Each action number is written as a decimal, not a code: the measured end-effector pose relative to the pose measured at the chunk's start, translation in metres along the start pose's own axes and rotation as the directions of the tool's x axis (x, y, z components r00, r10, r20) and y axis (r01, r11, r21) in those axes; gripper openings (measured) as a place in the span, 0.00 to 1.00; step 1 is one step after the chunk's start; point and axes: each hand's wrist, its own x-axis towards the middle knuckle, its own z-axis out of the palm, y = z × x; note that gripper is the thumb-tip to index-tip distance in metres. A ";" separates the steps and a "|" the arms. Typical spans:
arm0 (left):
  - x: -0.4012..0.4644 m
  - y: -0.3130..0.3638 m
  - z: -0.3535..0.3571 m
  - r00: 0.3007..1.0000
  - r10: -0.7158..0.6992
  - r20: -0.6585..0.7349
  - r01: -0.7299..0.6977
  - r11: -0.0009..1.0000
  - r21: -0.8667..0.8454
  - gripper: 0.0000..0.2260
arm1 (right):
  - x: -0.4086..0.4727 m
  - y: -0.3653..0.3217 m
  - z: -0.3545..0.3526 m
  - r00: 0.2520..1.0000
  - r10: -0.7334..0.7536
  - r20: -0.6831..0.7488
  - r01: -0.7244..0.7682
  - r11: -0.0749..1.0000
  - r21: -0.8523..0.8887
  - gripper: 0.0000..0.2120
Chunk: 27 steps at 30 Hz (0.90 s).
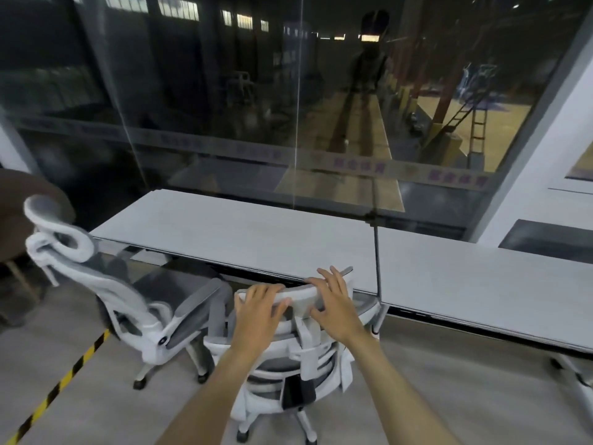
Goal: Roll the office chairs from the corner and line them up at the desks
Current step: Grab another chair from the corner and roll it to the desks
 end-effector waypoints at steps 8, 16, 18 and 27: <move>0.061 0.000 0.022 0.996 -0.083 0.038 0.082 0.996 0.019 0.23 | 0.058 0.035 -0.010 0.997 -0.063 0.049 0.065 0.998 -0.028 0.32; 0.073 0.004 0.016 0.991 -0.107 0.075 0.105 0.994 0.022 0.29 | 0.069 0.041 -0.018 0.983 -0.113 0.144 0.124 0.990 -0.071 0.33; 0.069 0.008 0.012 0.991 -0.102 0.085 0.101 0.995 0.019 0.26 | 0.067 0.036 -0.023 0.982 -0.121 0.145 0.137 0.985 -0.103 0.29; 0.009 -0.003 -0.037 0.985 -0.171 -0.002 0.171 0.985 -0.022 0.12 | 0.057 -0.049 -0.026 0.900 -0.432 -0.066 0.425 0.900 -0.096 0.11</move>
